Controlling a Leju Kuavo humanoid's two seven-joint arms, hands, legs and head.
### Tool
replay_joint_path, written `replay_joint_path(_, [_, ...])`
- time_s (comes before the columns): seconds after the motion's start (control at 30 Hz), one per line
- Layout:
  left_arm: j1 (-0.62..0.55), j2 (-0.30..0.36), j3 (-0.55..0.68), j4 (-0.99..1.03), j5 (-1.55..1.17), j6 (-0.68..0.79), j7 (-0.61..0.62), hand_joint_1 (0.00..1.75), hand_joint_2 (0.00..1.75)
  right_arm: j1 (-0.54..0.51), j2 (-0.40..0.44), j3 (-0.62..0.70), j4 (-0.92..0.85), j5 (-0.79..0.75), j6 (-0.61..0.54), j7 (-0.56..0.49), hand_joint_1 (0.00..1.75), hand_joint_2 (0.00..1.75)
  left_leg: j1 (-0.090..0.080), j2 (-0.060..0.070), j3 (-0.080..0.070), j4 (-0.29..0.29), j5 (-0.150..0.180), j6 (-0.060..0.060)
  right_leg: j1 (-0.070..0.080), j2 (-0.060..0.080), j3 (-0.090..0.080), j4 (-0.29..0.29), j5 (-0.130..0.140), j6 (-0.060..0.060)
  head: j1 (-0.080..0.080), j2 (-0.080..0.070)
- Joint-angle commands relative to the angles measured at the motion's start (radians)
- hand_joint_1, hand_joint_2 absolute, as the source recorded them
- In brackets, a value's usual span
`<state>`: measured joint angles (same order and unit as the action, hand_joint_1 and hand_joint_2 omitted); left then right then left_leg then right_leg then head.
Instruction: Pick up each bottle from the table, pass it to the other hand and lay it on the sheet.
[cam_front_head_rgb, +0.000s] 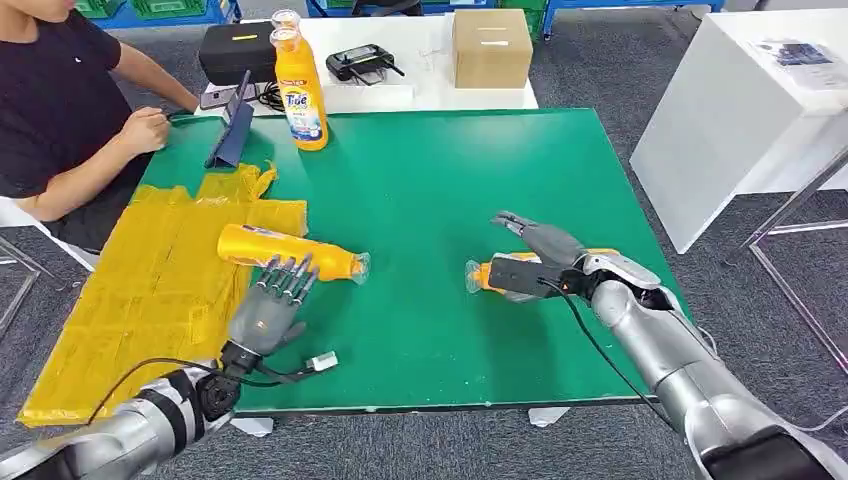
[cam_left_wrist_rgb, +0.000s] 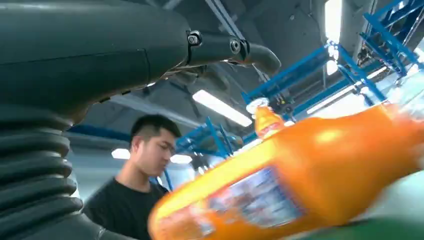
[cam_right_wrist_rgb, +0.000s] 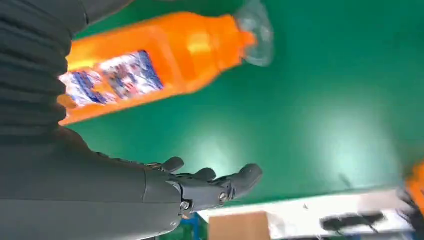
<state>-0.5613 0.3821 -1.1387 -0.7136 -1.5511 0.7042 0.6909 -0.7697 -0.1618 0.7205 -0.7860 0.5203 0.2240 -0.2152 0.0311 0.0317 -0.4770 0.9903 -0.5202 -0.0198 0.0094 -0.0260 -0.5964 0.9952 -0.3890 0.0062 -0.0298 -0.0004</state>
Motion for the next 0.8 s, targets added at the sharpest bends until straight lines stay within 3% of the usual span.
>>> replay_joint_path(0.03, [-0.050, 0.248, 0.241, -0.472, -0.020, -0.006, 0.007, 0.00, 0.00, -0.071, 0.048, 0.110, 0.309, 0.020, -0.063, -0.007, 0.00, 1.75, 0.001, -0.003, -0.008, 0.002, 0.001, 0.002, 0.001, 0.002, -0.008, 0.001, 0.002, 0.001, -0.002, 0.000])
replay_joint_path(0.07, [-0.050, 0.248, 0.241, -0.472, -0.020, -0.006, 0.007, 0.00, 0.00, -0.071, 0.048, 0.110, 0.309, 0.020, -0.063, -0.007, 0.00, 1.75, 0.000, -0.003, -0.007, 0.002, 0.001, 0.000, 0.001, 0.001, -0.008, 0.002, 0.000, 0.001, -0.001, 0.000])
replay_joint_path(0.1, [0.033, 0.246, 0.339, -0.624, -0.020, -0.006, 0.007, 0.00, 0.00, -0.064, 0.042, 0.112, 0.328, 0.023, -0.074, -0.012, 0.00, 1.75, 0.000, -0.003, -0.007, 0.001, 0.002, 0.001, 0.001, 0.002, -0.009, 0.001, 0.000, 0.002, -0.001, 0.000])
replay_joint_path(0.13, [0.131, 0.192, 0.455, -0.770, -0.020, -0.006, -0.020, 0.00, 0.00, -0.058, 0.037, 0.119, 0.343, 0.033, -0.090, -0.013, 0.00, 1.75, 0.000, -0.003, -0.007, 0.001, 0.002, 0.000, 0.001, 0.001, -0.009, 0.002, 0.000, 0.002, -0.001, 0.000])
replay_joint_path(0.17, [0.293, 0.002, 0.692, -0.869, -0.020, -0.006, -0.227, 0.00, 0.00, -0.051, 0.034, 0.118, 0.358, 0.039, -0.107, -0.011, 0.00, 1.75, -0.001, -0.003, -0.005, -0.001, 0.002, 0.001, 0.000, 0.002, -0.007, 0.000, 0.000, 0.003, -0.001, 0.000])
replay_joint_path(0.2, [0.376, -0.277, 1.021, -0.887, 0.176, -0.006, -0.583, 0.00, 0.00, -0.041, 0.033, 0.116, 0.374, 0.049, -0.128, -0.003, 0.00, 1.75, -0.002, -0.003, -0.004, -0.003, 0.001, 0.002, -0.001, 0.003, -0.007, -0.001, -0.001, 0.004, -0.001, 0.000])
replay_joint_path(0.23, [0.325, -0.550, 1.398, -0.677, 0.431, -0.006, -0.960, 0.00, 1.75, -0.031, 0.034, 0.110, 0.387, 0.061, -0.150, 0.009, 0.00, 1.75, -0.004, -0.007, -0.002, -0.006, 0.003, 0.003, -0.003, -0.003, -0.003, -0.003, -0.001, 0.004, -0.001, 0.000])
replay_joint_path(0.27, [0.313, -0.518, 1.359, -0.577, 0.675, -0.006, -1.389, 0.00, 1.75, -0.017, 0.036, 0.099, 0.400, 0.077, -0.185, 0.026, 0.00, 1.75, -0.005, -0.014, -0.003, -0.007, 0.004, 0.005, -0.005, -0.009, -0.001, -0.006, -0.001, 0.006, -0.002, 0.000])
replay_joint_path(0.33, [0.325, -0.497, 1.300, -0.581, 0.762, -0.006, -1.389, 0.00, 1.75, -0.007, 0.038, 0.093, 0.404, 0.079, -0.199, 0.029, 0.00, 1.75, -0.009, -0.013, -0.003, -0.002, 0.004, 0.003, -0.004, -0.008, -0.010, -0.004, 0.000, 0.006, -0.006, 0.000])
replay_joint_path(0.37, [0.325, -0.497, 1.300, -0.581, 0.762, -0.006, -1.389, 0.00, 1.75, -0.007, 0.038, 0.093, 0.404, 0.079, -0.199, 0.029, 0.00, 1.75, -0.017, -0.008, 0.003, -0.003, 0.004, 0.005, -0.004, -0.005, -0.012, -0.002, -0.001, 0.005, -0.005, 0.000])
replay_joint_path(0.43, [0.325, -0.497, 1.300, -0.581, 0.762, -0.006, -1.389, 0.00, 1.75, -0.007, 0.038, 0.093, 0.404, 0.079, -0.199, 0.029, 0.00, 1.75, -0.014, -0.007, -0.004, -0.002, 0.004, 0.009, -0.003, -0.002, -0.012, -0.004, 0.002, 0.006, 0.006, 0.000])
replay_joint_path(0.47, [0.331, -0.487, 1.297, -0.585, 0.773, -0.006, -1.389, 0.00, 1.75, -0.011, 0.041, 0.090, 0.402, 0.079, -0.197, 0.028, 0.00, 1.75, -0.012, 0.008, -0.001, -0.005, 0.001, 0.008, -0.005, 0.009, -0.011, -0.006, 0.005, 0.007, 0.003, 0.000])
replay_joint_path(0.5, [0.331, -0.487, 1.297, -0.585, 0.773, -0.006, -1.389, 0.00, 1.75, -0.011, 0.041, 0.090, 0.402, 0.079, -0.197, 0.028, 0.00, 1.75, -0.013, 0.014, 0.002, -0.007, -0.001, 0.010, -0.007, 0.015, -0.010, -0.007, 0.006, 0.010, 0.003, 0.000])
replay_joint_path(0.53, [0.355, -0.433, 1.174, -0.632, 1.037, -0.007, -1.389, 0.00, 1.75, -0.008, 0.042, 0.071, 0.403, 0.083, -0.205, 0.040, 0.00, 1.75, -0.014, 0.017, 0.001, -0.004, -0.002, 0.011, -0.008, 0.015, -0.012, -0.004, 0.005, 0.010, 0.002, 0.000])
replay_joint_path(0.63, [0.398, -0.418, 1.114, -0.715, 1.187, -0.076, -1.389, 0.00, 1.75, -0.002, 0.047, 0.045, 0.428, 0.112, -0.244, 0.066, 0.00, 1.75, -0.013, 0.006, 0.001, -0.004, 0.000, 0.012, -0.006, 0.010, -0.011, -0.007, 0.005, 0.011, 0.004, 0.000])
replay_joint_path(0.8, [0.408, -0.447, 1.097, -0.749, 1.127, -0.094, -1.389, 0.00, 1.75, -0.017, 0.062, 0.051, 0.470, 0.214, -0.305, 0.147, 0.00, 1.75, -0.014, 0.004, 0.000, -0.004, 0.000, 0.013, -0.007, 0.008, -0.011, -0.006, 0.005, 0.011, 0.003, 0.000])
